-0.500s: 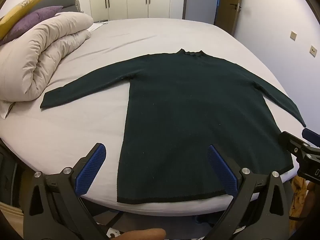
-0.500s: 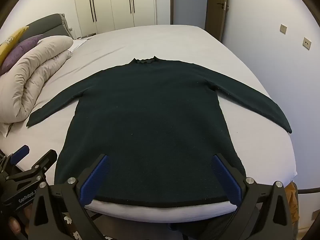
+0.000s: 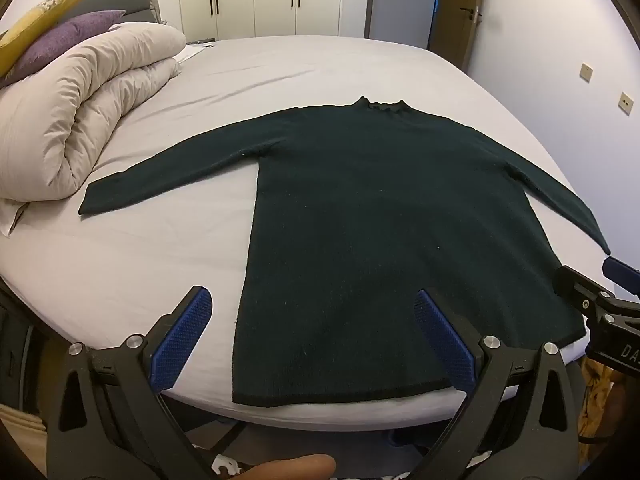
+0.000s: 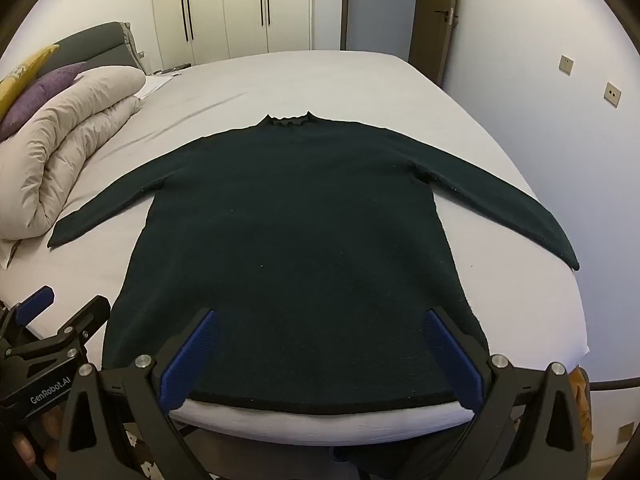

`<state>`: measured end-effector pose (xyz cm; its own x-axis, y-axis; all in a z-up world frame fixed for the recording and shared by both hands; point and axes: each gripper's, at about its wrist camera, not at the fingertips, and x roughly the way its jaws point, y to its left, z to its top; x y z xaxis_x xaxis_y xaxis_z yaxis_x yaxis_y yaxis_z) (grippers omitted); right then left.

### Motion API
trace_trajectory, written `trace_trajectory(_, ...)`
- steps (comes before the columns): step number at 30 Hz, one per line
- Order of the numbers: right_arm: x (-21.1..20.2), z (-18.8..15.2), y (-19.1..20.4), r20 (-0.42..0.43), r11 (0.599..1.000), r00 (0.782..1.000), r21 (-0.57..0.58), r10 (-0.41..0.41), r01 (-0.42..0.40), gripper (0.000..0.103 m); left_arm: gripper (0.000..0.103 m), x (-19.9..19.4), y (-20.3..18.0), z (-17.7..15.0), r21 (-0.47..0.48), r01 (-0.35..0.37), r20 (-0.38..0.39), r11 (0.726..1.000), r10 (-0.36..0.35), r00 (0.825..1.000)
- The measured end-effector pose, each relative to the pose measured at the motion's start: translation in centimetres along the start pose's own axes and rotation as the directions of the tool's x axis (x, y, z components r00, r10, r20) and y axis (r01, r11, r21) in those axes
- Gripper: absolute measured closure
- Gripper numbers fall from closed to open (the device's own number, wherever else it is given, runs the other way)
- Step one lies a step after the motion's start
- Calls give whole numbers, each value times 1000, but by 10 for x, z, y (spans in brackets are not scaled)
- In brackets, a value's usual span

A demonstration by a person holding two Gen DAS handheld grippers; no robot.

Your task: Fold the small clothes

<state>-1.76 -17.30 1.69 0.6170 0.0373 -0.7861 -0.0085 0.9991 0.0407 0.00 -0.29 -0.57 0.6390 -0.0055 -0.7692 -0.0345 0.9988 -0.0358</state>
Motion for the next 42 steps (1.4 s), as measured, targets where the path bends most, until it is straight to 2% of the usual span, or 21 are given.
trace_trajectory(42,2,-1,-1,-6,1000,1000,4,-3,3,0,0,6,0,-7,-3,9,-7,1000,-9,1000)
